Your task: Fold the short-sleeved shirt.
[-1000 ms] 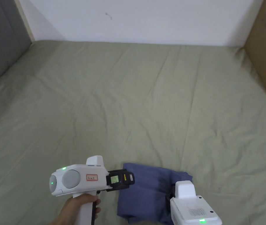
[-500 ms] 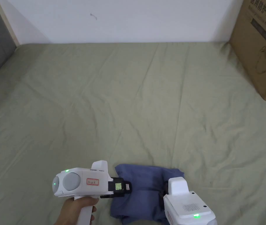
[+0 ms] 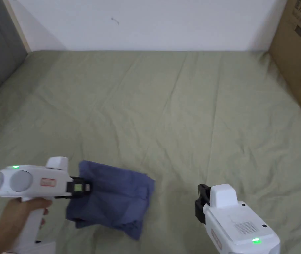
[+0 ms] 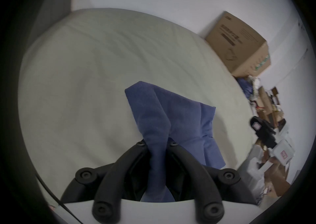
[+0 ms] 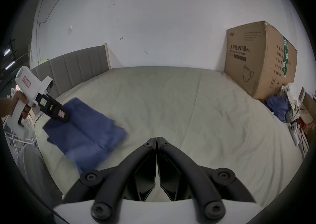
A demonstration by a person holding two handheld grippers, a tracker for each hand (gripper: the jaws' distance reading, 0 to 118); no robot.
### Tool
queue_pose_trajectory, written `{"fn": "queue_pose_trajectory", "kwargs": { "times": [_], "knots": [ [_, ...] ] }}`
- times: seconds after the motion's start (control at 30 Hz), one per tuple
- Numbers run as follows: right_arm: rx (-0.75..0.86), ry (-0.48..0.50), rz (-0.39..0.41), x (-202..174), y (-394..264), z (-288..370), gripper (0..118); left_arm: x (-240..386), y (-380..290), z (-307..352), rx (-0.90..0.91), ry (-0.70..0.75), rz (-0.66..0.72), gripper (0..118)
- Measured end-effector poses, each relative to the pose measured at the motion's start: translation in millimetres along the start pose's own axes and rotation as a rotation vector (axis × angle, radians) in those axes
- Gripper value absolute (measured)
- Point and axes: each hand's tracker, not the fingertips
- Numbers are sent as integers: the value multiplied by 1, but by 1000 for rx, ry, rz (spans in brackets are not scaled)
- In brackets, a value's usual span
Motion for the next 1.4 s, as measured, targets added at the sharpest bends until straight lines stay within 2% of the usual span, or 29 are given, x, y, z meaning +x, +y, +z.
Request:
{"fn": "queue_pose_trajectory", "kwargs": {
  "times": [0.17, 0.3, 0.43, 0.7, 0.77, 0.87, 0.9, 0.93, 1.13, 1.3, 1.4],
  "knots": [
    [-5, -5, 5, 0, 6, -10, 0, -94, 21, 44, 0, 207, 87, 13],
    [-26, -20, 10, -1, 4, -23, 0, -147, 26, 68, 8, 300, 170, 13],
    [-54, -39, 0, 0, 1, -34, 0, -176, 25, 73, 5, 322, 210, 13],
    [-73, -70, -13, 3, 2, -47, 0, -191, 19, 45, -16, 329, 223, 14],
    [-70, -73, -17, 4, 4, -47, 0, -192, 16, 46, -6, 332, 249, 23],
    [-58, -73, -17, 5, 9, -45, 0, -186, 17, 47, 0, 373, 280, 74],
    [-53, -71, -17, 6, 11, -43, 0, -180, 17, 50, 11, 385, 277, 86],
    [-46, -70, -17, 6, 14, -40, 0, -174, 17, 54, 40, 383, 264, 90],
    [53, -71, -47, 14, 36, -17, 0, -120, 28, 87, 212, 407, 179, 90],
    [172, -84, -64, 24, 66, 14, 0, -58, 33, 129, 469, 396, 173, 90],
    [233, -113, -64, 30, 87, 35, 0, -17, 32, 150, 613, 419, 124, 90]
  ]
}}
